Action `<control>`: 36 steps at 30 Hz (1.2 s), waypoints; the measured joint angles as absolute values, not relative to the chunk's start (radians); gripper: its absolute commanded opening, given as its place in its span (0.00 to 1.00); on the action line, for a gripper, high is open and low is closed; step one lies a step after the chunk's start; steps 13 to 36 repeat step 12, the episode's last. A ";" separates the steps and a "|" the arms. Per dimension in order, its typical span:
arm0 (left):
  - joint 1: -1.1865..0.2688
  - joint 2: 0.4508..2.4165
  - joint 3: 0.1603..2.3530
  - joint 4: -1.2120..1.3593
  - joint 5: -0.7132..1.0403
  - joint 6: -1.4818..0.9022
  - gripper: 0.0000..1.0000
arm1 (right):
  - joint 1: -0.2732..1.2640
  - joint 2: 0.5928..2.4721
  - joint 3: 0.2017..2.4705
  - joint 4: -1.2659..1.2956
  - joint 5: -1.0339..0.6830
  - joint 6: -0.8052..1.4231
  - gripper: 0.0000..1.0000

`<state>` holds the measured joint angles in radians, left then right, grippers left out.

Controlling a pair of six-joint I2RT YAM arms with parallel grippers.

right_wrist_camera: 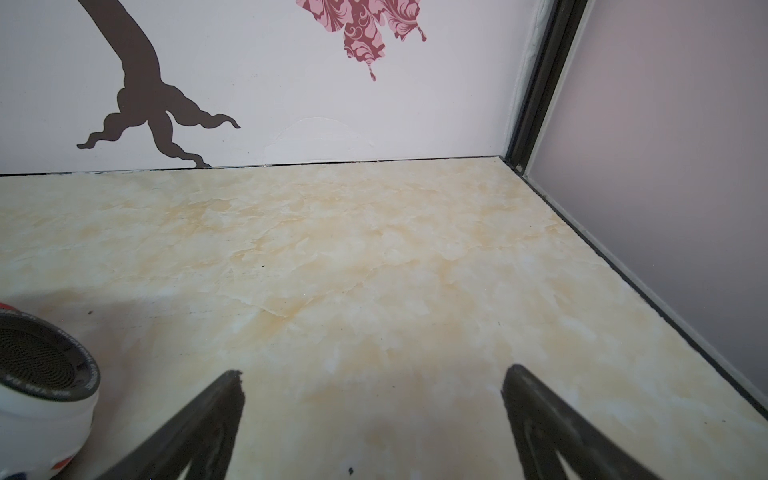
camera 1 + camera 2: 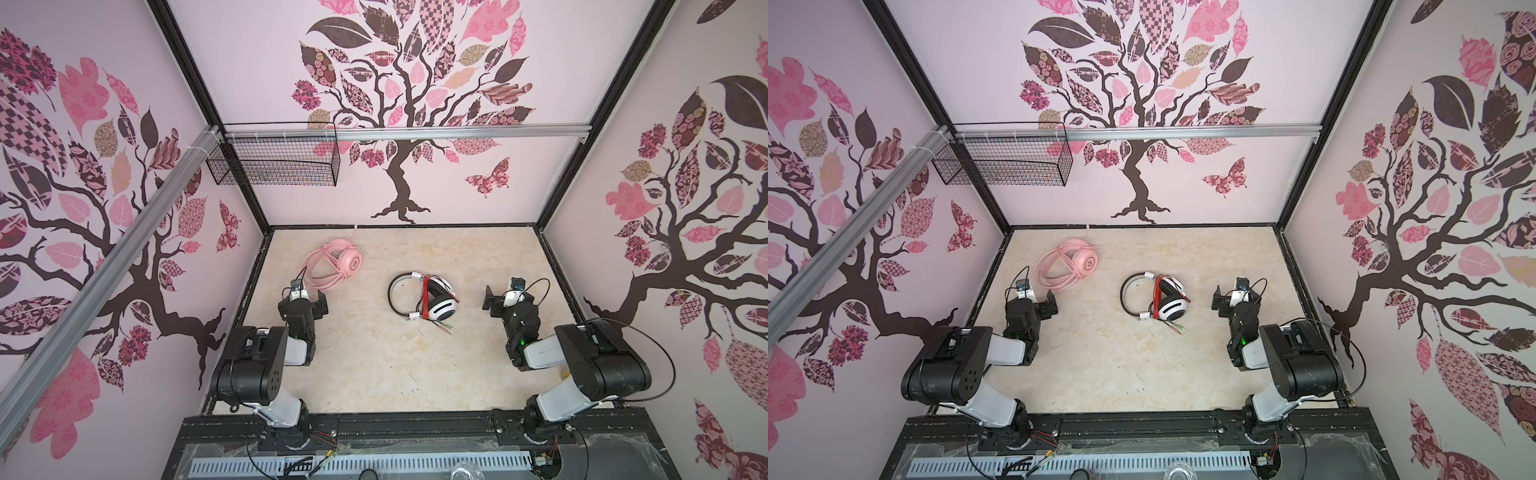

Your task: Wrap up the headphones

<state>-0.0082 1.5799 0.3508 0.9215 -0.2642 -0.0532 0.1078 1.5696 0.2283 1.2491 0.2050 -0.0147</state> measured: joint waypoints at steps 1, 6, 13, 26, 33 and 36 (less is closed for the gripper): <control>-0.001 1.575 0.366 0.908 -0.253 -0.054 0.97 | 0.108 1.570 0.228 1.248 0.204 -0.015 0.99; 0.003 1.570 0.374 0.895 -0.218 -0.054 0.97 | 0.107 1.570 0.232 1.235 0.200 -0.013 0.99; 0.003 1.569 0.374 0.877 -0.207 -0.054 0.97 | 0.055 1.570 0.272 1.192 0.146 0.008 1.00; 0.003 1.569 0.374 0.877 -0.207 -0.054 0.97 | 0.055 1.570 0.272 1.192 0.146 0.008 1.00; 0.003 1.569 0.374 0.877 -0.207 -0.054 0.97 | 0.055 1.570 0.272 1.192 0.146 0.008 1.00; 0.003 1.569 0.374 0.877 -0.207 -0.054 0.97 | 0.055 1.570 0.272 1.192 0.146 0.008 1.00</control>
